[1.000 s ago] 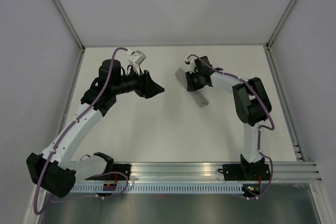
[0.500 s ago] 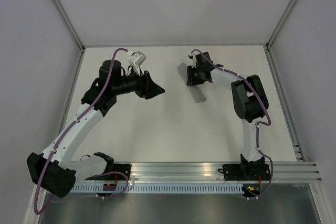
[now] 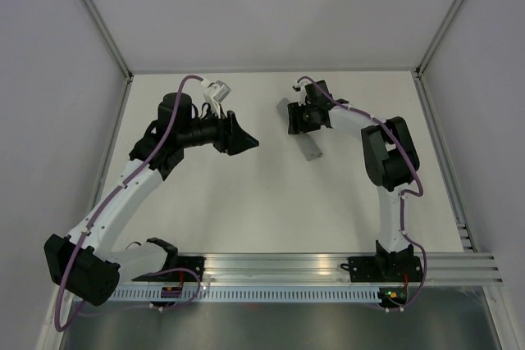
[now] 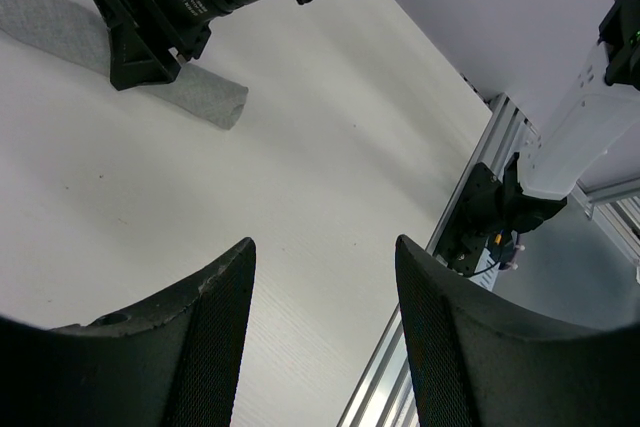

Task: Fold the napkin, place the utensils inside, and roll it up
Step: Roll the napkin with the utensil

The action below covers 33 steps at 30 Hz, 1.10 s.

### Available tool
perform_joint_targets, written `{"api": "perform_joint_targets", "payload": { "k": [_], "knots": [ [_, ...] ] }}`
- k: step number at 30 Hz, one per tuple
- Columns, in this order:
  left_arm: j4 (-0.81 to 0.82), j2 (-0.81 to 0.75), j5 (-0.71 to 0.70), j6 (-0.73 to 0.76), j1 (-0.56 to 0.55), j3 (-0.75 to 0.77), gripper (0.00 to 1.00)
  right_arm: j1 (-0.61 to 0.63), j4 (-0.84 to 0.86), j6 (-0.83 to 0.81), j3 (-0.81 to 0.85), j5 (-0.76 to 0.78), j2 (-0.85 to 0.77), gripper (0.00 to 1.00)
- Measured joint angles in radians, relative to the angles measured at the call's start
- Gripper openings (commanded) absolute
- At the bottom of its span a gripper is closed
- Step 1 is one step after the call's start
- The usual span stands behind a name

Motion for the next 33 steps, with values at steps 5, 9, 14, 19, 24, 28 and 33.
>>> {"api": "perform_joint_targets", "payload": {
  "k": [5,9,14,19,24,28,33],
  "knots": [
    [0.0,0.003,0.003,0.0,0.0,0.0,0.63,-0.006,-0.034,-0.018,0.016,-0.003,0.0,0.65],
    [0.0,0.005,0.005,0.0,0.0,0.0,0.63,-0.019,-0.072,-0.029,0.041,-0.026,0.01,0.65],
    [0.0,0.012,0.021,0.0,0.0,0.0,0.63,-0.033,-0.112,-0.04,0.069,-0.064,0.022,0.65],
    [0.0,0.022,0.022,0.0,0.0,0.0,0.63,-0.048,-0.159,-0.04,0.106,-0.104,0.039,0.65],
    [0.0,0.031,0.022,-0.001,0.0,0.0,0.63,-0.056,-0.198,-0.04,0.132,-0.117,0.049,0.6],
    [0.0,0.036,0.023,-0.001,0.0,0.0,0.63,-0.064,-0.231,-0.04,0.146,-0.132,0.055,0.57],
    [0.0,0.047,0.026,-0.001,0.0,0.0,0.63,-0.076,-0.264,-0.039,0.172,-0.155,0.066,0.56]
  ]
}}
